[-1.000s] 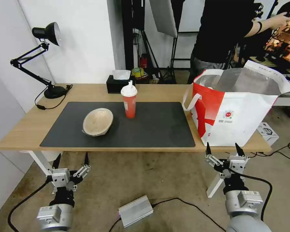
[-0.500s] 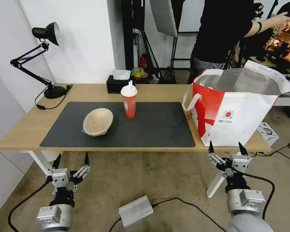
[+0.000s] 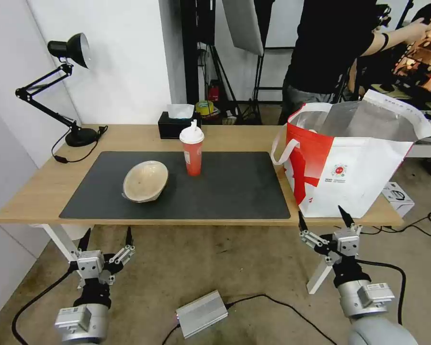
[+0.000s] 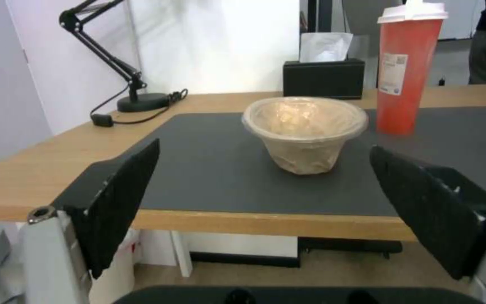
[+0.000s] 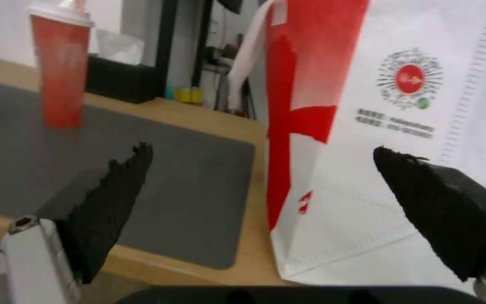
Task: Pick up the trash from the table and place it into the takeout bag.
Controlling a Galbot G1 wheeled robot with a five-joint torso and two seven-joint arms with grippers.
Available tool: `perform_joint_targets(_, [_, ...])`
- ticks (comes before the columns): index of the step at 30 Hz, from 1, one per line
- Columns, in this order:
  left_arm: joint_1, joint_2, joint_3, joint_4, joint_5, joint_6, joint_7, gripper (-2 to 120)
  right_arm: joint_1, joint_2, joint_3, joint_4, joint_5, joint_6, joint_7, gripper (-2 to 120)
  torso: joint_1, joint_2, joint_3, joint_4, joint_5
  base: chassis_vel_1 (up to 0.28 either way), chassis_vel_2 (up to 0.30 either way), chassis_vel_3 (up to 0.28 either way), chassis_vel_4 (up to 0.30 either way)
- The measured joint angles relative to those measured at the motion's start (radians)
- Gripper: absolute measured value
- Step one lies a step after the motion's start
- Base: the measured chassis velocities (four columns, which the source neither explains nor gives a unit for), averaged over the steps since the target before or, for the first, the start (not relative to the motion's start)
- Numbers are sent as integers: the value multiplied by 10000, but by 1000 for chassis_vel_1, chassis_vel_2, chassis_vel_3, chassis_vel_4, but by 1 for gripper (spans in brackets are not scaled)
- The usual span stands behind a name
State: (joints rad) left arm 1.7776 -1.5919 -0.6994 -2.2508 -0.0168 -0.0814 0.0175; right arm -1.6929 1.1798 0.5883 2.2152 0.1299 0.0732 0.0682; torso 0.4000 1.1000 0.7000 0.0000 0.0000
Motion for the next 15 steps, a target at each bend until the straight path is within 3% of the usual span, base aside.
perform_joint_targets(10, [-18, 0, 8, 48, -4, -25, 1, 100, -75, 162, 138, 24, -194, -76, -605, 100, 0, -1, 0, 0, -1, 0, 0, 0, 0])
perform_joint_targets(15, [-33, 1, 24, 61, -3, -25, 1, 100, -206, 277, 57, 40, -330, -31, -406, 100, 0, 0, 0, 0, -1, 0, 0, 0, 0])
